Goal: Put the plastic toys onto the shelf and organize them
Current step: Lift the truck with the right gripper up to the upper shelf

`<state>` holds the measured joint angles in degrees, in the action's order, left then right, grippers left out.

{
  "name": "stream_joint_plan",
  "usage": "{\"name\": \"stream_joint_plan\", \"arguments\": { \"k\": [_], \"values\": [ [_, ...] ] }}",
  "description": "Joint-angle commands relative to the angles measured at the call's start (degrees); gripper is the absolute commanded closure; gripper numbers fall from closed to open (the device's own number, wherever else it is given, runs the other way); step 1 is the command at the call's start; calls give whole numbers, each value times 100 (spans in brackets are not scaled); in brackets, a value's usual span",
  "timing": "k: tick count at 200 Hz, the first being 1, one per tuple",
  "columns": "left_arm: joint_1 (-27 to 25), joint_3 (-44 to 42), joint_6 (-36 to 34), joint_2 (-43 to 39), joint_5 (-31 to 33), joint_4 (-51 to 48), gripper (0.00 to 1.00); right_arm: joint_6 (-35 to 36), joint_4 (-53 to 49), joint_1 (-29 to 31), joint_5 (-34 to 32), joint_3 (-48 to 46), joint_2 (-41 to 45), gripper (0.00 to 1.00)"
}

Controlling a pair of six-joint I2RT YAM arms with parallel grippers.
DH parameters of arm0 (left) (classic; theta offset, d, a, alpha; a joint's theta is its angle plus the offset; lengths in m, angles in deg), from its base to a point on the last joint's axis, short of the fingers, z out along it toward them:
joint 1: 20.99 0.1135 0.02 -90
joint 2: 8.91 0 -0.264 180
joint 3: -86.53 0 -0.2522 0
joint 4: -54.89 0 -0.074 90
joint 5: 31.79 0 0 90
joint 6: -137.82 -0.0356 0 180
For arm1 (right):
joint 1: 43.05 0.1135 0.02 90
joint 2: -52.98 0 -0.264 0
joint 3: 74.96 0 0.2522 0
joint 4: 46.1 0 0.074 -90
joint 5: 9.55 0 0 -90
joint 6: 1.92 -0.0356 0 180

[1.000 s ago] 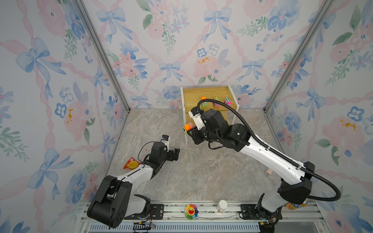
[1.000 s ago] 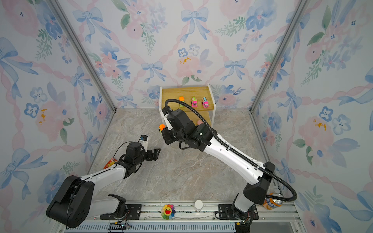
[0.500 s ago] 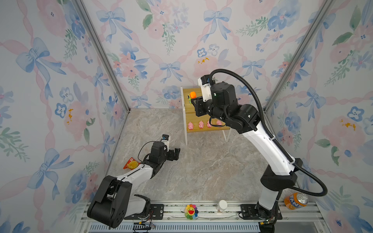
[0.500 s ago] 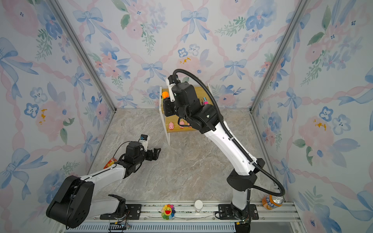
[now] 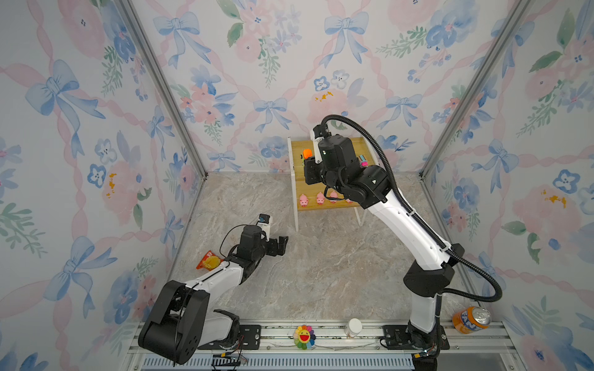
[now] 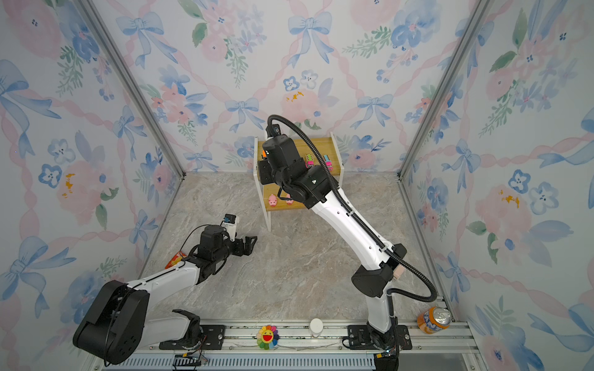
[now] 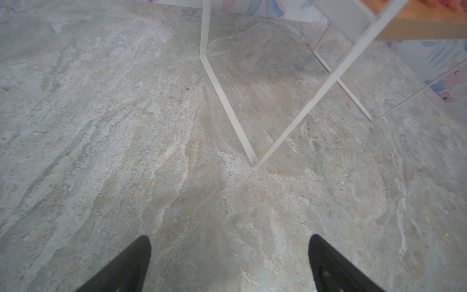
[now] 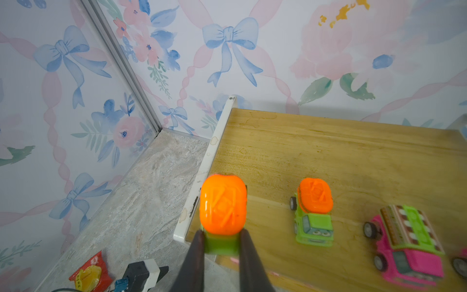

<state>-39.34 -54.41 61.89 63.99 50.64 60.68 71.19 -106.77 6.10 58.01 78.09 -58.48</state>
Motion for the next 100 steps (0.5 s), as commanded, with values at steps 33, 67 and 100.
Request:
{"name": "stream_joint_plan", "arguments": {
  "k": [33,67,100],
  "values": [
    [51,126,-69,-13,-87,-21,2,-262,77,1,-384,146,-230,85],
    [45,133,-79,14,-78,-14,2,-272,-23,-9,-496,360,-431,85],
    [51,153,-97,57,-64,-14,2,-264,-46,-27,-536,430,-517,85]
  ]
}}
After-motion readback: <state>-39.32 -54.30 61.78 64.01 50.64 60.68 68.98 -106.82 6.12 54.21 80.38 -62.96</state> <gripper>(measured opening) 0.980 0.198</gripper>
